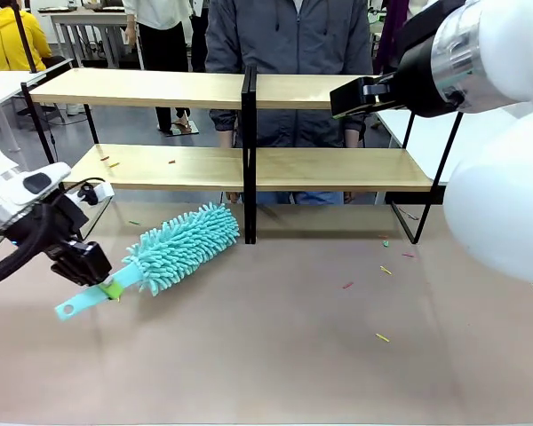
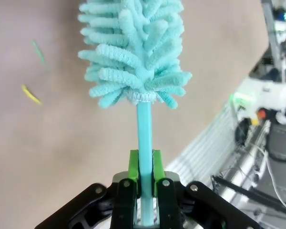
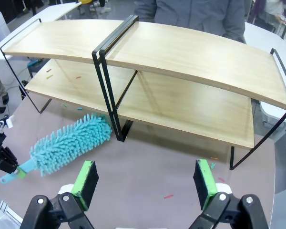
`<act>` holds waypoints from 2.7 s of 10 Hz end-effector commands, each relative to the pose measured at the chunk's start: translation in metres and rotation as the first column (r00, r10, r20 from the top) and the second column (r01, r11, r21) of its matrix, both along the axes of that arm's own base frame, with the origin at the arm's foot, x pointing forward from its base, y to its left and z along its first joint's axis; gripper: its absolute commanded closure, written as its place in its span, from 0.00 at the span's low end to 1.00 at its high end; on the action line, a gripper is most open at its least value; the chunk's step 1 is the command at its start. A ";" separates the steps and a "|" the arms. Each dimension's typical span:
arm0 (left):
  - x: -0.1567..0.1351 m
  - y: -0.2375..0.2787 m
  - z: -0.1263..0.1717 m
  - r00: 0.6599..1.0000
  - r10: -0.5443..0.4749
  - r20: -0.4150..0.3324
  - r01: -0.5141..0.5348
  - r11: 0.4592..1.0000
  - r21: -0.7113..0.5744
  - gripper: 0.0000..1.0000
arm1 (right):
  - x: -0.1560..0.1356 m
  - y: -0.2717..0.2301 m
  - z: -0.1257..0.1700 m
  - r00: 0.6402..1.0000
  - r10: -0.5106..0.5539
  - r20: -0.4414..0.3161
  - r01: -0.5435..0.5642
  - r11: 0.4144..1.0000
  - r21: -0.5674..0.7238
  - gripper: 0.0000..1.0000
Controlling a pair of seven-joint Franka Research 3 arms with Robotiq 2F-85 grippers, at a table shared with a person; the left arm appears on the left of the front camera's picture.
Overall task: Clean the shelves.
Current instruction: Clean another randomly selected level of the Shelf with the Duster.
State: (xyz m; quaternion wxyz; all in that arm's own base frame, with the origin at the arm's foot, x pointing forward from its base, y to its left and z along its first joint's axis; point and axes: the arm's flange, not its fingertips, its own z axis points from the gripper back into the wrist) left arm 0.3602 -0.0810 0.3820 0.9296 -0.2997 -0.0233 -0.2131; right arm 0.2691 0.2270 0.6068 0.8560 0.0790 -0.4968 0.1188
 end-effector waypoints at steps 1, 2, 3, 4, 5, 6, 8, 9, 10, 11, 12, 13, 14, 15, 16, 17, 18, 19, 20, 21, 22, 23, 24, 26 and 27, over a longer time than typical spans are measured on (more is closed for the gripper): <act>0.009 -0.025 -0.009 0.995 0.080 0.053 -0.081 0.997 0.001 0.87 | 0.001 0.000 0.001 1.000 -0.001 0.001 0.001 1.000 0.001 0.00; 0.019 -0.037 -0.011 0.992 0.100 0.077 -0.101 0.995 0.013 0.87 | 0.001 0.000 0.001 1.000 -0.001 0.001 0.001 1.000 0.001 0.00; 0.029 -0.049 -0.014 0.994 0.082 0.074 -0.084 0.996 0.021 0.87 | 0.001 0.000 0.001 1.000 -0.001 0.001 0.001 1.000 0.001 0.00; 0.042 -0.059 -0.018 0.992 0.094 0.081 -0.096 0.995 0.026 0.87 | 0.001 0.000 0.001 1.000 -0.001 0.001 0.001 1.000 0.001 0.00; 0.056 -0.068 -0.022 0.986 0.130 0.105 -0.134 0.990 0.032 0.87 | 0.001 0.000 0.001 1.000 -0.001 0.001 0.001 1.000 0.001 0.00; 0.068 -0.074 -0.028 0.981 0.164 0.100 -0.170 0.984 0.061 0.87 | 0.001 0.000 0.001 1.000 -0.001 0.001 0.001 1.000 0.001 0.00; 0.081 -0.080 -0.037 0.969 0.225 0.105 -0.234 0.969 0.081 0.87 | 0.001 0.000 0.001 1.000 -0.001 0.001 0.001 1.000 0.001 0.00; 0.082 -0.078 -0.039 0.966 0.243 0.090 -0.252 0.963 0.096 0.87 | 0.001 0.000 0.001 1.000 -0.001 0.001 0.001 1.000 0.001 0.00; 0.083 -0.076 -0.040 0.962 0.262 0.070 -0.269 0.957 0.111 0.87 | 0.001 0.000 0.001 1.000 -0.001 0.001 0.001 1.000 0.001 0.00; 0.082 -0.073 -0.041 0.951 0.299 0.077 -0.307 0.942 0.136 0.87 | 0.001 0.000 0.001 1.000 -0.001 0.001 0.001 1.000 0.001 0.00; 0.078 -0.068 -0.038 0.929 0.355 0.110 -0.367 0.920 0.134 0.87 | 0.001 0.000 0.001 1.000 -0.001 0.001 0.001 1.000 0.001 0.00; 0.072 -0.060 -0.034 0.905 0.404 0.136 -0.421 0.896 0.144 0.87 | 0.001 0.000 0.001 1.000 -0.001 0.001 0.001 1.000 0.001 0.00; 0.063 -0.050 -0.033 0.878 0.458 0.135 -0.477 0.858 0.189 0.87 | 0.001 0.000 0.001 1.000 -0.001 0.001 0.001 1.000 0.001 0.00; 0.057 -0.041 -0.036 0.854 0.506 0.122 -0.520 0.818 0.245 0.87 | 0.001 0.000 0.001 1.000 -0.001 0.001 0.001 1.000 0.001 0.00; 0.052 -0.033 -0.037 0.822 0.552 0.142 -0.569 0.779 0.264 0.87 | 0.001 0.000 0.001 1.000 -0.001 0.001 0.001 1.000 0.001 0.00; 0.047 -0.023 -0.034 0.787 0.595 0.161 -0.616 0.744 0.258 0.87 | 0.001 0.000 0.001 1.000 -0.001 0.001 0.001 1.000 0.001 0.00; 0.039 -0.011 -0.026 0.747 0.642 0.172 -0.664 0.707 0.242 0.87 | 0.001 0.000 0.001 1.000 -0.001 0.001 0.001 1.000 0.001 0.00; 0.032 -0.001 -0.021 0.724 0.670 0.164 -0.688 0.683 0.245 0.87 | 0.001 0.000 0.001 1.000 -0.001 0.001 0.001 1.000 0.001 0.00; 0.017 0.005 -0.018 0.752 0.651 0.103 -0.651 0.710 0.268 0.87 | 0.001 0.000 0.001 1.000 -0.001 0.001 0.001 1.000 0.001 0.00; 0.000 0.014 -0.015 0.796 0.605 0.025 -0.583 0.753 0.305 0.87 | 0.001 0.000 0.001 1.000 -0.001 0.001 0.001 1.000 0.001 0.00; -0.016 0.026 -0.014 0.804 0.594 -0.028 -0.549 0.760 0.347 0.87 | 0.001 0.000 0.001 1.000 -0.001 0.001 0.001 1.000 0.001 0.00; -0.029 0.036 -0.015 0.825 0.559 -0.080 -0.491 0.780 0.389 0.87 | 0.001 0.000 0.001 1.000 -0.001 0.001 0.001 1.000 0.001 0.00; -0.041 0.043 -0.011 0.841 0.533 -0.088 -0.467 0.799 0.380 0.87 | 0.001 0.000 0.001 1.000 -0.001 0.001 0.001 1.000 0.001 0.00; -0.065 0.069 0.008 0.794 0.608 -0.024 -0.566 0.753 0.335 0.87 | 0.001 0.000 0.001 1.000 -0.001 0.001 0.001 1.000 0.001 0.00; -0.073 0.082 0.011 0.771 0.637 -0.020 -0.591 0.727 0.350 0.87 | 0.001 0.000 0.001 1.000 -0.001 0.001 0.001 1.000 0.001 0.00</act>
